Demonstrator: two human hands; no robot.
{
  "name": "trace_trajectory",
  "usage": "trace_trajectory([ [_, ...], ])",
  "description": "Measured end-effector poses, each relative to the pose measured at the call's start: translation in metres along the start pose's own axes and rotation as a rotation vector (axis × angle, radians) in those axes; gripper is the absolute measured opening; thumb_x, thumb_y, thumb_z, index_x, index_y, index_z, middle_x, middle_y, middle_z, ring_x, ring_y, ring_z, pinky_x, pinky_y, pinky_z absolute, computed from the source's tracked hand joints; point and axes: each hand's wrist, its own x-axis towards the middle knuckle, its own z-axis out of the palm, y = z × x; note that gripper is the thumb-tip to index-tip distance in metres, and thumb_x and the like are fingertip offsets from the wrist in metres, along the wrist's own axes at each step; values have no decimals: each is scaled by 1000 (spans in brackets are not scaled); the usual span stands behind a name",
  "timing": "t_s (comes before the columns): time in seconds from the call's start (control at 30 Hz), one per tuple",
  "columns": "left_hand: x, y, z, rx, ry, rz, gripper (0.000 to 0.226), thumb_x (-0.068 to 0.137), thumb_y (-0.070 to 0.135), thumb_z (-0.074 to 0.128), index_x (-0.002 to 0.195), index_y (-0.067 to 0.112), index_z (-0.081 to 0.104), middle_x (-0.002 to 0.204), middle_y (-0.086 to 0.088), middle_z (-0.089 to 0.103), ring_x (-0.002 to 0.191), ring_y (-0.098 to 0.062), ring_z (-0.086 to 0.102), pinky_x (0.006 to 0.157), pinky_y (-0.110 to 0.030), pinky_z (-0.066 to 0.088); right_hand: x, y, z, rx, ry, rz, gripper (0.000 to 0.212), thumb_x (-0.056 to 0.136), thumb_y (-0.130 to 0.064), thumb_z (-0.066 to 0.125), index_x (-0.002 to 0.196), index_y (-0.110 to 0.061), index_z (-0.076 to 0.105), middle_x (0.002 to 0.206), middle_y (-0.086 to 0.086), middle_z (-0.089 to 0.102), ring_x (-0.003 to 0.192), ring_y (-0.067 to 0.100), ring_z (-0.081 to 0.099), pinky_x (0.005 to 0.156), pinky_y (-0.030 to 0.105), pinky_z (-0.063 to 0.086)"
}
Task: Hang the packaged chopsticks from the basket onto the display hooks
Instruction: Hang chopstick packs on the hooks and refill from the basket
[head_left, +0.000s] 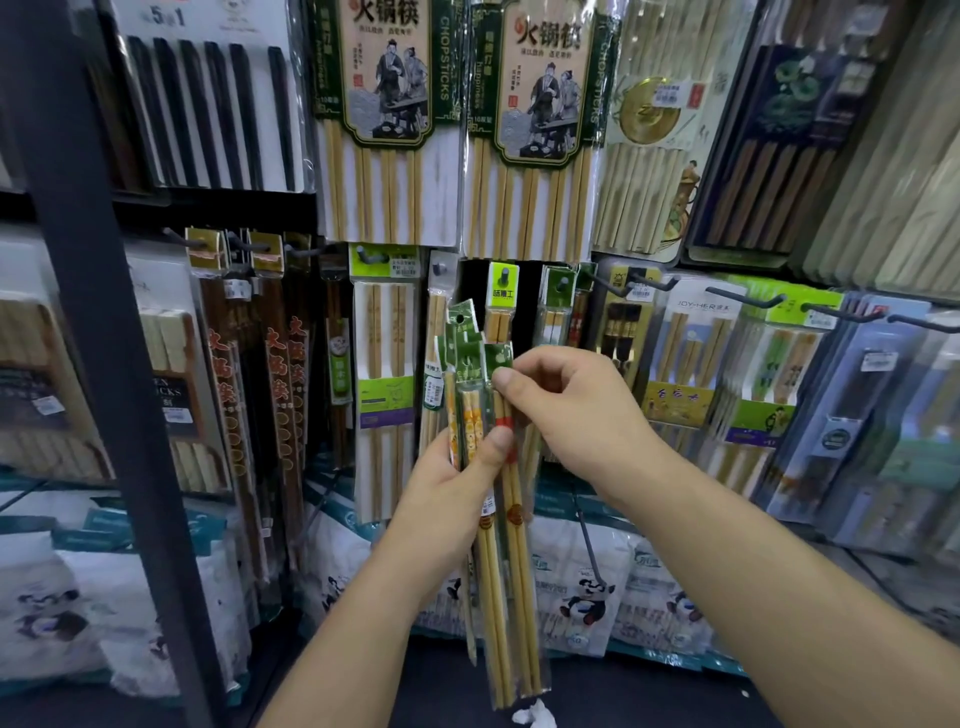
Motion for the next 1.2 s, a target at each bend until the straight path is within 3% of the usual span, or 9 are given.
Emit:
trace_trajectory([
  [0.07,1,0,0,-10,59,-18,44,88,65,58,95,24,73,91,12,79,89,1,73,68,-5,50,1,0,-4,79,39,5,15,94,-29,71,82,-22,76,71,-4,70,65,4,61,64,25,53],
  [0.17,5,-2,-3,-104,100,-72,60,87,62,62,89,3,58,73,-11,69,71,-23,72,66,-25,59,10,-3,-14,199,146,41,15,96,-30,69,85,-22,77,70,-10,69,66,0,62,65,18,49],
  [0.33,5,-1,-5,-139,87,-98,56,87,57,67,93,2,56,67,-12,63,64,-24,68,65,-39,62,31,-5,-23,220,305,112,31,103,-28,59,77,-17,72,62,-1,56,54,8,50,60,19,43],
  [0.57,5,-2,-5,-119,96,-101,56,84,59,67,93,4,56,66,-9,64,62,-23,68,64,-37,60,45,0,-21,225,360,127,32,103,-26,58,81,-6,70,63,0,50,56,9,47,79,31,49],
  [0.7,5,-2,-6,55,99,-93,57,89,65,58,87,8,59,71,-7,70,69,-19,72,83,-43,55,47,1,-20,200,380,102,35,103,-26,58,88,4,66,65,4,46,61,14,43,74,29,46],
  [0.77,4,-2,-6,83,101,-90,58,90,65,57,88,8,60,71,-5,70,69,-17,72,84,-41,52,48,0,-19,188,383,84,35,103,-26,58,87,5,66,64,4,47,61,14,44,74,29,48],
  [1.0,3,2,-2,-24,98,-112,53,89,59,62,99,7,57,68,-7,68,61,-19,71,59,-21,57,48,1,-19,165,373,63,36,103,-25,57,90,8,63,67,8,44,63,16,42,79,28,46],
  [1.13,2,3,-2,-18,95,-92,47,95,53,60,98,6,56,66,-5,67,58,-16,69,54,-12,53,50,1,-20,113,386,75,40,103,-23,54,79,9,54,48,-11,32,49,9,31,74,19,42],
  [1.2,2,4,-1,-23,88,-89,50,96,51,59,99,1,56,67,-6,66,58,-17,69,55,-14,54,51,2,-21,64,387,58,40,103,-22,53,68,-2,48,44,-13,28,46,7,29,70,17,42],
])
